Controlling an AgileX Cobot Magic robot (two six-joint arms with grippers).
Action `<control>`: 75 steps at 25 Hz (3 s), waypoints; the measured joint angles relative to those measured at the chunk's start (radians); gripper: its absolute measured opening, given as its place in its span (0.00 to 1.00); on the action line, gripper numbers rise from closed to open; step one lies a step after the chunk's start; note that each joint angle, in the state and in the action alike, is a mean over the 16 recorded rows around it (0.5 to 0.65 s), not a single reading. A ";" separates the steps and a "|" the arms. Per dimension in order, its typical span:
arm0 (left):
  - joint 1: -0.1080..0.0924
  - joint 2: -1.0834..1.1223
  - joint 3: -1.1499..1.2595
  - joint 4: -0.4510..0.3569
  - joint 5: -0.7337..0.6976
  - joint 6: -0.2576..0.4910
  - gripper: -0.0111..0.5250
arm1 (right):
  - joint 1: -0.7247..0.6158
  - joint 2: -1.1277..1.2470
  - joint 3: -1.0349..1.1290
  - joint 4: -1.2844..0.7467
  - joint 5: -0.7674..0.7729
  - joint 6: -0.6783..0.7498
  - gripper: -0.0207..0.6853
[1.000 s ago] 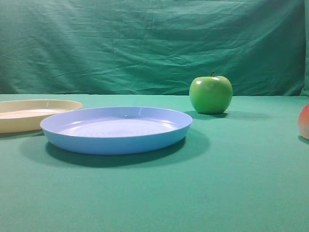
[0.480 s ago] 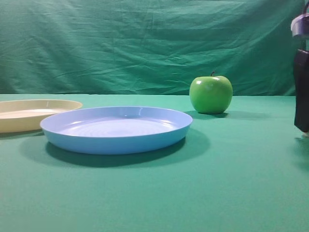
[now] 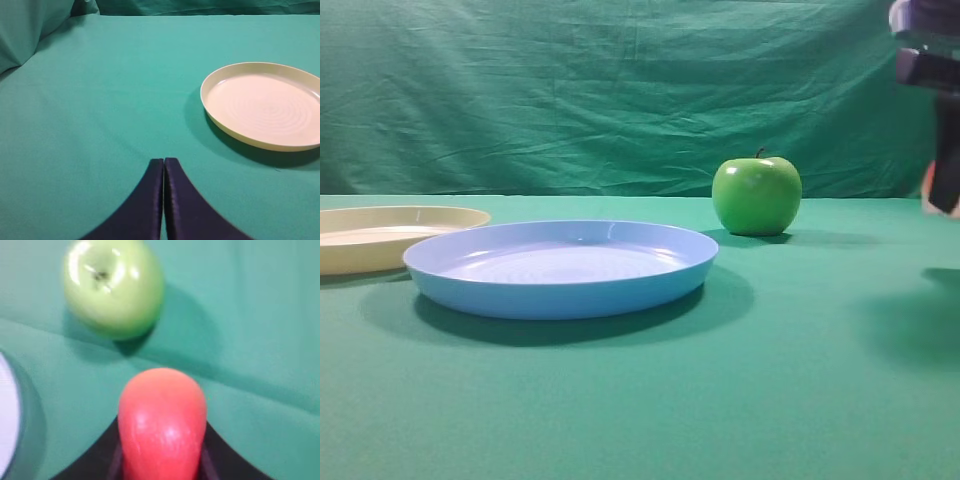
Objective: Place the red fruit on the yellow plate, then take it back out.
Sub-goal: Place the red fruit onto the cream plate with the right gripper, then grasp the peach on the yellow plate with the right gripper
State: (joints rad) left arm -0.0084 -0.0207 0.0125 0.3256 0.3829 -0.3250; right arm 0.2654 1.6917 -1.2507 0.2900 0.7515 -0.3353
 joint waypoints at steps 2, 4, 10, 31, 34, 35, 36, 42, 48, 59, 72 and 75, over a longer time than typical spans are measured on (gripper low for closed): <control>0.000 0.000 0.000 0.000 0.000 0.000 0.02 | 0.041 0.019 -0.071 0.005 0.015 -0.012 0.33; 0.000 0.000 0.000 0.000 0.000 0.000 0.02 | 0.087 0.044 -0.141 0.009 0.028 -0.024 0.33; 0.000 0.000 0.000 0.000 0.000 0.000 0.02 | 0.229 0.160 -0.359 0.018 0.063 -0.038 0.32; 0.000 0.000 0.000 0.000 0.000 0.000 0.02 | 0.546 0.593 -0.799 0.041 -0.005 -0.128 0.32; 0.000 0.000 0.000 0.000 0.000 0.000 0.02 | 0.562 0.631 -0.803 0.049 -0.050 -0.159 0.32; 0.000 0.000 0.000 0.000 0.000 0.000 0.02 | 0.566 0.643 -0.804 0.052 -0.065 -0.170 0.33; 0.000 0.000 0.000 0.000 0.000 0.000 0.02 | 0.570 0.654 -0.804 0.054 -0.078 -0.180 0.34; 0.000 0.000 0.000 0.000 0.000 0.000 0.02 | 0.579 0.702 -0.804 0.071 -0.129 -0.225 0.53; 0.000 0.000 0.000 0.000 0.000 0.000 0.02 | 0.580 0.708 -0.804 0.081 -0.124 -0.248 0.77; 0.000 0.000 0.000 0.000 0.000 0.000 0.02 | 0.551 0.581 -0.804 0.079 0.000 -0.200 0.66; 0.000 0.000 0.000 0.000 0.000 0.000 0.02 | 0.445 0.328 -0.804 0.072 0.339 0.006 0.05; 0.000 0.000 0.000 0.000 0.000 0.000 0.02 | 0.424 0.279 -0.804 0.063 0.407 0.064 0.03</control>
State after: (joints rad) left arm -0.0084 -0.0207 0.0125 0.3256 0.3829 -0.3250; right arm 0.6898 1.9709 -2.0548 0.3532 1.1587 -0.2710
